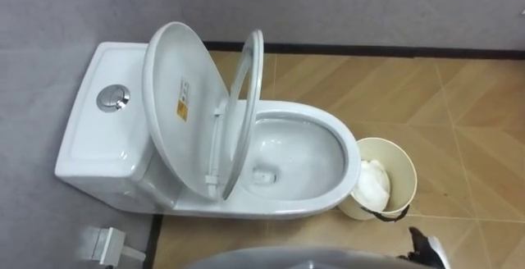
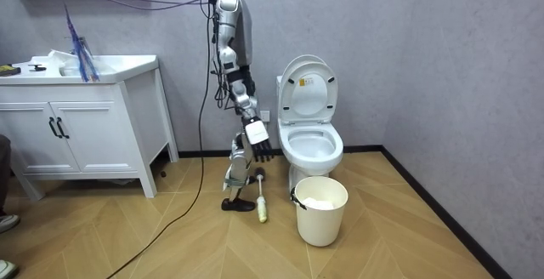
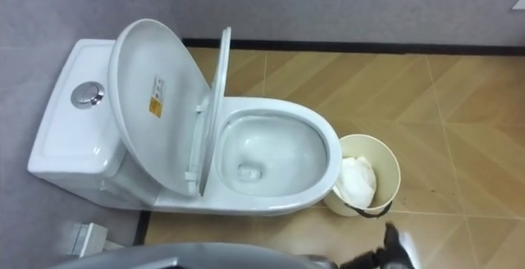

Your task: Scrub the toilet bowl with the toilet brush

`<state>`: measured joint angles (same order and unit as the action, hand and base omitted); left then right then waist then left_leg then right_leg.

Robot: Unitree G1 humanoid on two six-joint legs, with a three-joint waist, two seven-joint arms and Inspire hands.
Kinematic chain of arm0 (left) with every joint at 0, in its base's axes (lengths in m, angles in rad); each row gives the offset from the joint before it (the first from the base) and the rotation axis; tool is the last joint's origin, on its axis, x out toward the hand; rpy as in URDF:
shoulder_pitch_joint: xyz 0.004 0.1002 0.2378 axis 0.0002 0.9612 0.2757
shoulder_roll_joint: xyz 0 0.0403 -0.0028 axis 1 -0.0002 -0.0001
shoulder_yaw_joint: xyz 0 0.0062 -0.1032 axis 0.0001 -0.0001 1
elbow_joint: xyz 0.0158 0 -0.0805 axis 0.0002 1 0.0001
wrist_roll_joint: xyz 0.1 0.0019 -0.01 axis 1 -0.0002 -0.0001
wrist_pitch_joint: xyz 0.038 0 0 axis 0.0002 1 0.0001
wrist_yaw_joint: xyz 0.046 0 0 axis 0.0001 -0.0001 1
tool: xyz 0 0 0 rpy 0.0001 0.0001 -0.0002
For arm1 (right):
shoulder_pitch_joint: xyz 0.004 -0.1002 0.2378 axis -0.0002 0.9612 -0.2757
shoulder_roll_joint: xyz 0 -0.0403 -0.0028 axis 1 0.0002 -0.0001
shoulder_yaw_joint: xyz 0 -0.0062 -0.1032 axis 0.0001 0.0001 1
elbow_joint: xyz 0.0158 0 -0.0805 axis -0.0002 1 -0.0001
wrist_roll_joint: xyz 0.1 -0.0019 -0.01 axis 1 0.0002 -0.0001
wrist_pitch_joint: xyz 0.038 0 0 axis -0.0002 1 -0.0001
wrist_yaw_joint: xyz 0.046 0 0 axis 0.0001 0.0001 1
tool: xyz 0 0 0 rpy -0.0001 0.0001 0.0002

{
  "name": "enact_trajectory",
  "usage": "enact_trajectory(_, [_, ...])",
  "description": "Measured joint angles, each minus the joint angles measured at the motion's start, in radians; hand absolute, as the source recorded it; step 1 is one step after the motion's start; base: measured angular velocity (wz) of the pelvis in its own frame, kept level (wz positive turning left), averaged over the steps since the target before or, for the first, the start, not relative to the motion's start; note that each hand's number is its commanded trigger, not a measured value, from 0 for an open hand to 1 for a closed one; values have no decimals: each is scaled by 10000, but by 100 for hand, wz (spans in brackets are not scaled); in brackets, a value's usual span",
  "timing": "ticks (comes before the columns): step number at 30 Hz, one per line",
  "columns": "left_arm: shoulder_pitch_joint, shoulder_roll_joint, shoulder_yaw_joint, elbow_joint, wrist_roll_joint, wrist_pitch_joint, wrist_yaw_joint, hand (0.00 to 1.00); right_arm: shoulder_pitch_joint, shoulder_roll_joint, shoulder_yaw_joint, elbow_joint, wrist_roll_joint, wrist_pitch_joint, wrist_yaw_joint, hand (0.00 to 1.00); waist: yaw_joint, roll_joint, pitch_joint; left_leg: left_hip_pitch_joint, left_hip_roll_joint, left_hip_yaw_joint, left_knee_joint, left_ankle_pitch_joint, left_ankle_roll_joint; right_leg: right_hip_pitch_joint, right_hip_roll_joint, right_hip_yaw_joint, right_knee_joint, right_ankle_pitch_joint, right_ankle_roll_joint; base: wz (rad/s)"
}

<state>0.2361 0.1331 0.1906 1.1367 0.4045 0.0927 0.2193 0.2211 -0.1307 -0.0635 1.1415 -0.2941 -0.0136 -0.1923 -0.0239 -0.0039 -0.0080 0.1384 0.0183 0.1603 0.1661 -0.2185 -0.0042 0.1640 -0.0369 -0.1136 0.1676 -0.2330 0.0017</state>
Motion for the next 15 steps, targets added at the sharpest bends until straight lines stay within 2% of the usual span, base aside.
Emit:
enact_trajectory(4, [-1, -23, -50, 28, -2, 131, -338, 0, -24, 15, 29, 844, 220, 598, 752, 0, 19, -13, 43, 234, 2, -28, -17, -1, -1, 192, -6, 33, -16, -5, 3, -1])
enact_trajectory(6, [4, -59, -63, 35, -2, 193, -511, 0, -54, 24, 28, 1103, 208, 773, 1044, 0, 19, -40, 58, 254, 2, -29, -16, -1, -1, 237, -58, 41, -12, -13, 0, 0])
enact_trajectory(11, [82, -96, -111, 46, -3, 570, -1070, 0, -141, 27, -1, 1445, 136, 1396, 1841, 0, -1, -114, 73, 330, 20, -142, -18, -19, 27, 297, -63, 68, 30, -55, 31, 3])
enact_trajectory(15, [224, -97, -108, 44, 1, 756, -1378, 0, -146, 34, -1, 1447, 67, 1631, 2245, 0, -19, -111, 73, 305, 4, -204, -10, -19, 30, 305, -63, 5, 27, -53, 34, 4])
